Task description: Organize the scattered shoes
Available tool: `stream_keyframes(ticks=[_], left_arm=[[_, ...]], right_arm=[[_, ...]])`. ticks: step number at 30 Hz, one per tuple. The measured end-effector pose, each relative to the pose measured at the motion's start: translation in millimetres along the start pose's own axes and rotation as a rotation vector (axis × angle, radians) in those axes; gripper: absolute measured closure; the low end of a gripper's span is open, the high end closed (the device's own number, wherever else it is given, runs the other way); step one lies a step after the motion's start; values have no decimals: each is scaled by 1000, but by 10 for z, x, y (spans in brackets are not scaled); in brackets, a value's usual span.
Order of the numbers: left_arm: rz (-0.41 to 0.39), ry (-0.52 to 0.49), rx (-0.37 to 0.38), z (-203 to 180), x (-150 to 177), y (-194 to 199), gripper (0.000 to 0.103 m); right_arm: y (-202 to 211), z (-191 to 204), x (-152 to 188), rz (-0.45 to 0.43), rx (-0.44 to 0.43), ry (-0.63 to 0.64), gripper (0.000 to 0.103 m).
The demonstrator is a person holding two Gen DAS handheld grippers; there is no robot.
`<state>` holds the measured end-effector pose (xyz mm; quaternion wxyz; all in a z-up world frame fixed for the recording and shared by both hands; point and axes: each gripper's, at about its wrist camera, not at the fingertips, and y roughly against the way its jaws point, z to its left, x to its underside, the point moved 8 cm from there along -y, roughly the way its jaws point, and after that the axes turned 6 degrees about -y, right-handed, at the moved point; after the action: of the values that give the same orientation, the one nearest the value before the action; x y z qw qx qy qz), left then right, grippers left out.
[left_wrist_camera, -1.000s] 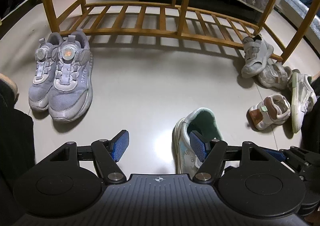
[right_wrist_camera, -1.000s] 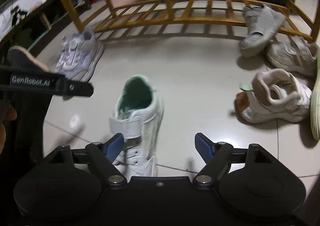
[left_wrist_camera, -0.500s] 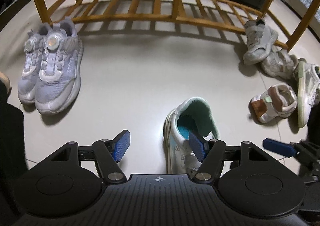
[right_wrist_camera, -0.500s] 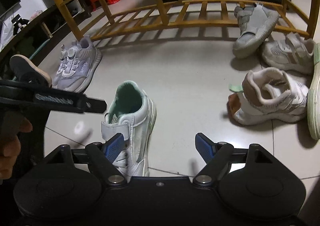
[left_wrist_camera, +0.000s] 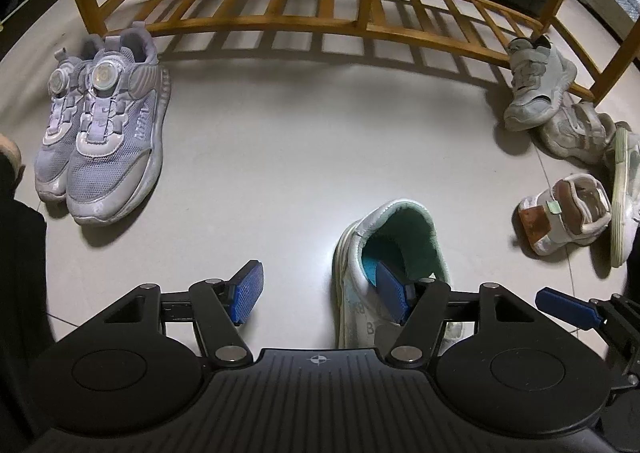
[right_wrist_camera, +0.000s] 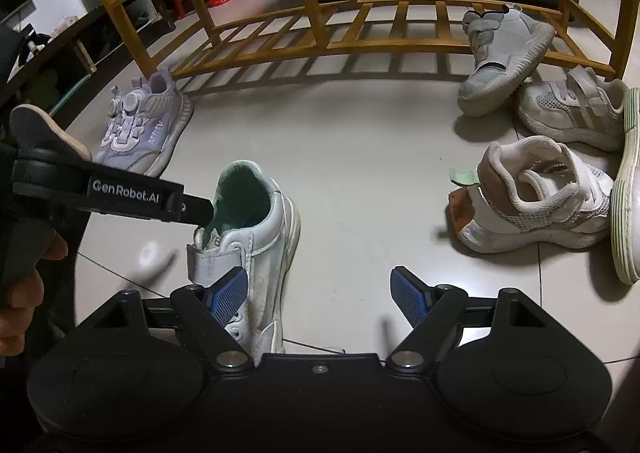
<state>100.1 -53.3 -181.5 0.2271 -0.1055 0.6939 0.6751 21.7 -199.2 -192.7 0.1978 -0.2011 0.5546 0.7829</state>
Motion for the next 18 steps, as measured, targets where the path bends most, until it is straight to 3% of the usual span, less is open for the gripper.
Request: stream_keyframes(ticks=[7, 12, 18], left_arm=[[4, -17, -29, -43, 0, -18, 38], [13, 29, -22, 21, 57, -10, 40], [37, 69, 5, 64, 121, -33, 61]], right_arm=[[-30, -27, 10, 4, 24, 3, 22], [-27, -45, 12, 3, 29, -1, 22], [-37, -26, 20, 8, 26, 7, 22]])
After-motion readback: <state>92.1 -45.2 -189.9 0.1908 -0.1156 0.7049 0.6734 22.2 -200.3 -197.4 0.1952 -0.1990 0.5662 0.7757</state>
